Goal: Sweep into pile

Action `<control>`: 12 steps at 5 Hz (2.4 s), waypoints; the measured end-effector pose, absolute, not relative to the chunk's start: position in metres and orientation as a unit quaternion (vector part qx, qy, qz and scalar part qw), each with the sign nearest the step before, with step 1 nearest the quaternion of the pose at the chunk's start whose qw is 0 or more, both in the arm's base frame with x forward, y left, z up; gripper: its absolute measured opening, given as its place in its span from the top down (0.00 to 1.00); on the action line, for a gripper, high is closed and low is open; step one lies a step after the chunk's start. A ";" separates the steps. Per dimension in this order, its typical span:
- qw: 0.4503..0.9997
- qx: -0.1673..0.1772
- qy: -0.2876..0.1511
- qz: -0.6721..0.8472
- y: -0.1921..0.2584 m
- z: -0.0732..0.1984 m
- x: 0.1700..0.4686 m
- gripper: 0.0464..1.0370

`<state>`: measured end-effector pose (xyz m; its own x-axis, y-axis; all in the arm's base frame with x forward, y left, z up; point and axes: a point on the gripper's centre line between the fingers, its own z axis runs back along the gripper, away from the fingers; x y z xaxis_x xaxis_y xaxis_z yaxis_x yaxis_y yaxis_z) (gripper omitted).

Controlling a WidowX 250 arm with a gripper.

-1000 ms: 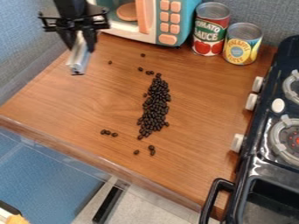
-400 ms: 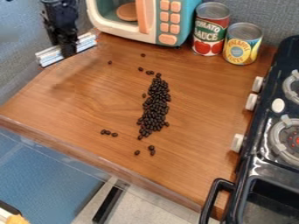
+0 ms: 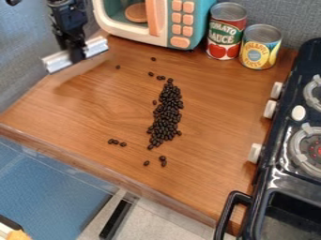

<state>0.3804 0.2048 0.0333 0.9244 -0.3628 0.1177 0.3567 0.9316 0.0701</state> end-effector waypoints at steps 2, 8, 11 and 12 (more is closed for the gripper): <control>0.981 0.025 -0.066 -0.182 0.189 0.018 0.386 0.66; 0.976 0.002 -0.063 -0.209 0.106 0.012 0.391 0.66; 0.965 -0.022 -0.058 -0.253 0.055 0.013 0.377 0.66; 0.964 -0.028 -0.056 -0.257 0.048 0.013 0.375 0.66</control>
